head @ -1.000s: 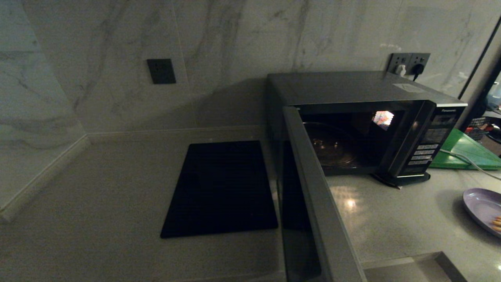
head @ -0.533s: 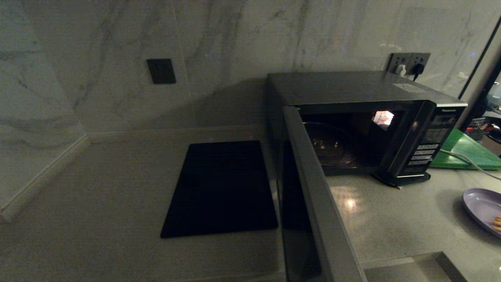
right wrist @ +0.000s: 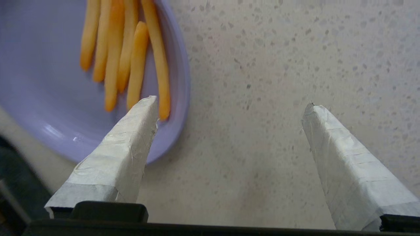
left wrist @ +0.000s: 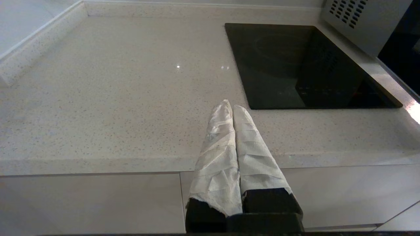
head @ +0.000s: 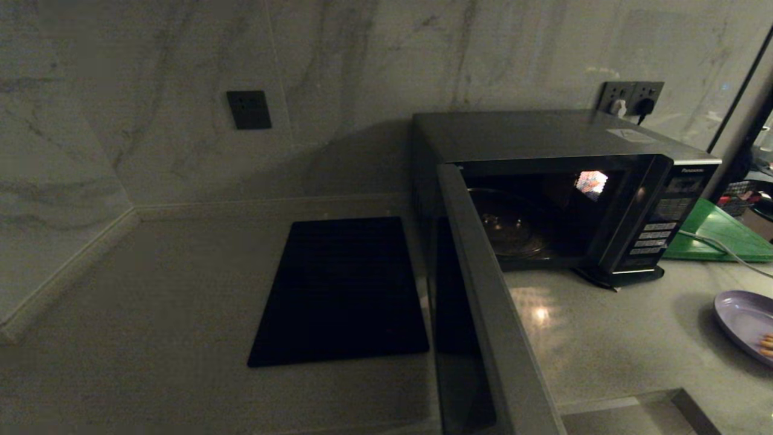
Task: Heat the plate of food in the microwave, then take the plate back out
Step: Put the plate in the microwave oven
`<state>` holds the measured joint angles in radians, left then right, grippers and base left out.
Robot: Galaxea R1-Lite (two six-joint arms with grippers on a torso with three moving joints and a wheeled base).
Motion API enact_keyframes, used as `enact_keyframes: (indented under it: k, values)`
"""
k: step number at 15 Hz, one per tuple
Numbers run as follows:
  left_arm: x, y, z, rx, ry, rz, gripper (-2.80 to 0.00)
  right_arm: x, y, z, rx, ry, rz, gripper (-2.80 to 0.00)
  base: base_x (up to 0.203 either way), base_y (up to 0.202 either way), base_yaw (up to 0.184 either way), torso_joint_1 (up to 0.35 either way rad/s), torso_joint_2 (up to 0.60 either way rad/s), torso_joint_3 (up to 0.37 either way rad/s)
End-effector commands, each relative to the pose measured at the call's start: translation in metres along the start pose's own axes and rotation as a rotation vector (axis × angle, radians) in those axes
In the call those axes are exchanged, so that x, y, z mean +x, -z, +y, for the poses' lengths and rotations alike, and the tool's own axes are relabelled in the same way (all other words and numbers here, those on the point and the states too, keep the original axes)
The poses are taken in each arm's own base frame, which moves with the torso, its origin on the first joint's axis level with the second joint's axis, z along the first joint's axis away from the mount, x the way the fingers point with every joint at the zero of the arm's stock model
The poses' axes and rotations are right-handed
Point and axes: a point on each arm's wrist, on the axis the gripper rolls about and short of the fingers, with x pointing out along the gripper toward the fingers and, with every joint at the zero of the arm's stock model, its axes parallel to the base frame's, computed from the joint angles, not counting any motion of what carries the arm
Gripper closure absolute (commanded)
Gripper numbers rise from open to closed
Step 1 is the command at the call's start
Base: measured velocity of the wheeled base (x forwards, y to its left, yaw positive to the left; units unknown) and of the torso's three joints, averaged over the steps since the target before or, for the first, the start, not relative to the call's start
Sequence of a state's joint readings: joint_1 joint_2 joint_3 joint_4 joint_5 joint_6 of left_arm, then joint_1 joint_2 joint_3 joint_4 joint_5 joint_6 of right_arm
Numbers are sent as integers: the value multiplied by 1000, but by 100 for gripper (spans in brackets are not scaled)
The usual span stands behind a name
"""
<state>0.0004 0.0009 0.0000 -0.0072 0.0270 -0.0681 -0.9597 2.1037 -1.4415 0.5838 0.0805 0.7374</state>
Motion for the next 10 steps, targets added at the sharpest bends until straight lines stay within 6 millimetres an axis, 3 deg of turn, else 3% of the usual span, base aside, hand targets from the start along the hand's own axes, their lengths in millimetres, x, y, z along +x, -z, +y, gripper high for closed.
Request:
enact_keyframes:
  k: [1, 10]
  values:
    - [0, 0, 0, -1, -2, 0, 0, 10, 3, 5, -10, 18, 14, -280, 0, 0, 0, 0, 0, 0]
    - [0, 0, 0, -1, -1, -1, 0, 21, 4, 14, -31, 26, 24, -280, 0, 0, 0, 0, 0, 0]
